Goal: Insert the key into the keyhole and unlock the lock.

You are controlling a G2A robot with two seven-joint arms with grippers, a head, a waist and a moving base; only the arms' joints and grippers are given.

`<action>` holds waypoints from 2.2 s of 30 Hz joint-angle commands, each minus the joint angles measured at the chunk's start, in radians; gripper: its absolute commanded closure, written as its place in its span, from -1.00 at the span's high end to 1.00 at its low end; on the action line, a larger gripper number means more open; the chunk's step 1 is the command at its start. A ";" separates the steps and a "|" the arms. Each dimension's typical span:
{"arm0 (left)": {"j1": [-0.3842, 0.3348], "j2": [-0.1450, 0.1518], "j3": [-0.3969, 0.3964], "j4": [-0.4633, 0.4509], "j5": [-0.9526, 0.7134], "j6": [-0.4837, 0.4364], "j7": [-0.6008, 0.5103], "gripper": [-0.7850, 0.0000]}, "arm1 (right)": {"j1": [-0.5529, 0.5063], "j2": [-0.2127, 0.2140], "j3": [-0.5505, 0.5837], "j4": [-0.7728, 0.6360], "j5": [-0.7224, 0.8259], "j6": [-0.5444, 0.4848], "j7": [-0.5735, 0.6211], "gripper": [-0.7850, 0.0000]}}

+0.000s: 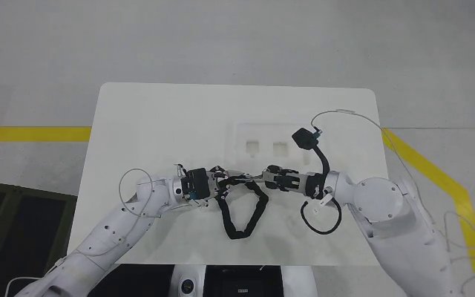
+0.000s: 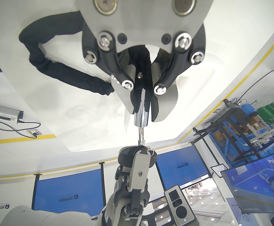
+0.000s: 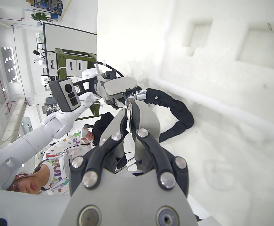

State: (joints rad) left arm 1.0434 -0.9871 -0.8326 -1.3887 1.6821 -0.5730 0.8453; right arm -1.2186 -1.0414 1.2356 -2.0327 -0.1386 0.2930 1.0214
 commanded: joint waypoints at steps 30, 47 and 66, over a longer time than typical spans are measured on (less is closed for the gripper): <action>0.000 0.000 0.000 0.000 0.000 0.000 0.000 -1.00 | 0.071 -0.010 -0.075 0.163 0.151 -0.054 -0.013 -1.00; 0.000 0.000 0.000 0.000 0.000 0.000 0.000 -1.00 | 0.092 -0.011 -0.095 0.168 0.156 -0.058 -0.029 -0.33; 0.000 0.000 0.000 0.000 0.000 0.000 0.000 -1.00 | -0.027 0.027 0.096 0.058 0.136 -0.067 -0.027 -0.16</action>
State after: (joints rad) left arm 1.0434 -0.9871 -0.8326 -1.3887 1.6821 -0.5730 0.8453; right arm -1.2314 -1.0178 1.3115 -1.9676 -0.0024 0.2280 0.9919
